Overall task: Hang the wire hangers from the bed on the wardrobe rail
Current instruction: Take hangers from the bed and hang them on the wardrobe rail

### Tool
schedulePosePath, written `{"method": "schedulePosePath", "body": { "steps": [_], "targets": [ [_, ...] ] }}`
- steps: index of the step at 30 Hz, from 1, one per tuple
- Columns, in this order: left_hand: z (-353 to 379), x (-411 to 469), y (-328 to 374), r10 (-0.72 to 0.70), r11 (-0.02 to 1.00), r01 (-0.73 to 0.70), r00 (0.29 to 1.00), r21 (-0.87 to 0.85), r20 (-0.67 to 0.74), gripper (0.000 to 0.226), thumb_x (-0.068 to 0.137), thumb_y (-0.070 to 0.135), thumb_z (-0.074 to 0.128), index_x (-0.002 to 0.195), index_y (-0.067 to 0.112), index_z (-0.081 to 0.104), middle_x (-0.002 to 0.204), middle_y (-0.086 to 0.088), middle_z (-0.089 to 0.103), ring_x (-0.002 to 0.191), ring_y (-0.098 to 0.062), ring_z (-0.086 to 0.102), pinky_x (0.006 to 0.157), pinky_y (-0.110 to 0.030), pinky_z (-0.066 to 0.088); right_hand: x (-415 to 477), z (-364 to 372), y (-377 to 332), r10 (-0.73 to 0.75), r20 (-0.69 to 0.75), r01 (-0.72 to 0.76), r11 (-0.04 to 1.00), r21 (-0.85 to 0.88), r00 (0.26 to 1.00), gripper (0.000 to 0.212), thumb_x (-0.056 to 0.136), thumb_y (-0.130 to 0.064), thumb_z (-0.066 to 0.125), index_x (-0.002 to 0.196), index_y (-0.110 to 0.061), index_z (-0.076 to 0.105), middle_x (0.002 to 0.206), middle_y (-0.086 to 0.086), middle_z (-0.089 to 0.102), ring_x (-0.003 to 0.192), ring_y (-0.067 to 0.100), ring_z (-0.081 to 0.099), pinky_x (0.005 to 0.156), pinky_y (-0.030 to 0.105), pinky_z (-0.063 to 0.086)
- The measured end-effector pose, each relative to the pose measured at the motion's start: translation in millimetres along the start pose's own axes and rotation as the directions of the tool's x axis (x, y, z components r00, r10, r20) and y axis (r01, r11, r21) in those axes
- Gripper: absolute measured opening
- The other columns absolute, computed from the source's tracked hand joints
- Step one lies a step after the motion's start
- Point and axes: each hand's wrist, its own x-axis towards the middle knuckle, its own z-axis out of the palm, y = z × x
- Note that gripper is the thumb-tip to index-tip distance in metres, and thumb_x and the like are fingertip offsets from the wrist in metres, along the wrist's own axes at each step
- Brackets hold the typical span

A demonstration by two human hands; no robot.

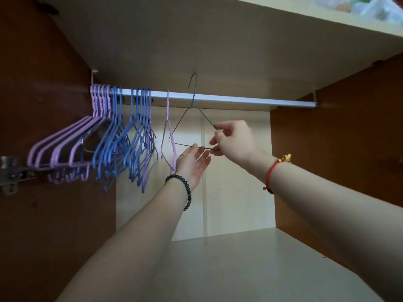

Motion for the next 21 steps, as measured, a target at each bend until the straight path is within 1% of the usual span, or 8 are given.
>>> {"method": "schedulePosePath", "body": {
  "steps": [2,5,7,10,14,16,18,21],
  "targets": [
    [-9,7,3,-0.004,1.000,0.004,1.000,0.004,-0.018,0.010,0.097,0.017,0.043,0.094,0.009,0.049,0.080,0.000,0.055,0.073,-0.011,0.058,0.065,-0.024,0.049,7,10,-1,0.005,0.025,-0.005,1.000,0.001,1.000,0.030,0.087,-0.001,0.035,0.102,0.017,0.054,0.092,0.031,0.066,0.086,0.047,0.062,0.084,0.052,0.052],
    [-21,11,2,-0.019,1.000,0.019,0.999,0.003,-0.042,0.017,0.098,0.016,0.041,0.084,0.010,0.050,0.079,0.000,0.055,0.072,-0.010,0.056,0.065,-0.024,0.048,12,25,2,0.012,0.093,-0.011,1.000,-0.015,0.996,0.033,0.089,-0.004,0.032,0.105,0.017,0.053,0.087,0.028,0.064,0.087,0.046,0.060,0.087,0.054,0.048],
    [-27,9,-1,-0.021,1.000,0.022,0.998,0.004,-0.051,0.020,0.098,0.015,0.040,0.081,0.010,0.050,0.079,-0.001,0.055,0.072,-0.011,0.056,0.066,-0.024,0.048,11,34,5,0.030,0.126,-0.029,1.000,-0.008,0.992,0.035,0.091,-0.008,0.031,0.111,0.009,0.055,0.098,0.027,0.064,0.090,0.041,0.059,0.092,0.052,0.046],
    [-32,5,-8,-0.048,0.999,0.047,0.997,-0.016,-0.059,0.018,0.099,0.015,0.038,0.088,0.010,0.051,0.083,-0.003,0.058,0.073,-0.013,0.058,0.067,-0.025,0.049,4,40,12,0.075,0.165,-0.078,0.997,0.012,0.983,0.039,0.094,-0.018,0.033,0.126,-0.009,0.052,0.119,0.019,0.060,0.108,0.031,0.055,0.102,0.045,0.042],
    [-35,-1,-21,-0.104,0.994,0.102,0.992,-0.025,-0.074,0.015,0.097,0.017,0.039,0.105,0.013,0.051,0.089,-0.005,0.061,0.075,-0.017,0.059,0.069,-0.027,0.050,-12,34,16,0.118,0.210,-0.127,0.991,0.030,0.971,0.038,0.095,-0.025,0.033,0.107,0.001,0.056,0.084,0.007,0.056,0.100,0.036,0.057,0.092,0.044,0.045],
    [-33,-6,-29,-0.135,0.991,0.133,0.987,-0.036,-0.086,0.013,0.096,0.017,0.040,0.098,0.011,0.052,0.087,-0.006,0.061,0.074,-0.019,0.057,0.065,-0.029,0.049,-18,25,17,0.112,0.192,-0.120,0.992,0.030,0.975,0.039,0.095,-0.025,0.033,0.106,0.005,0.055,0.085,0.011,0.056,0.099,0.039,0.058,0.092,0.047,0.047],
    [-29,-13,-37,-0.161,0.987,0.160,0.984,-0.024,-0.078,0.013,0.096,0.017,0.041,0.102,0.010,0.051,0.087,-0.006,0.060,0.074,-0.019,0.057,0.063,-0.029,0.048,-24,11,21,0.114,0.179,-0.119,0.993,0.018,0.977,0.039,0.095,-0.022,0.033,0.109,0.007,0.053,0.088,0.013,0.055,0.089,0.038,0.058,0.089,0.047,0.047],
    [-15,-24,-50,-0.194,0.981,0.195,0.980,0.022,-0.042,0.018,0.095,0.016,0.041,0.110,0.010,0.049,0.085,-0.005,0.059,0.071,-0.019,0.055,0.065,-0.029,0.048,-38,-20,28,0.163,0.171,-0.168,0.986,0.013,0.972,0.036,0.096,-0.022,0.033,0.114,0.001,0.053,0.092,0.011,0.054,0.080,0.025,0.056,0.078,0.039,0.050]
  ]
}}
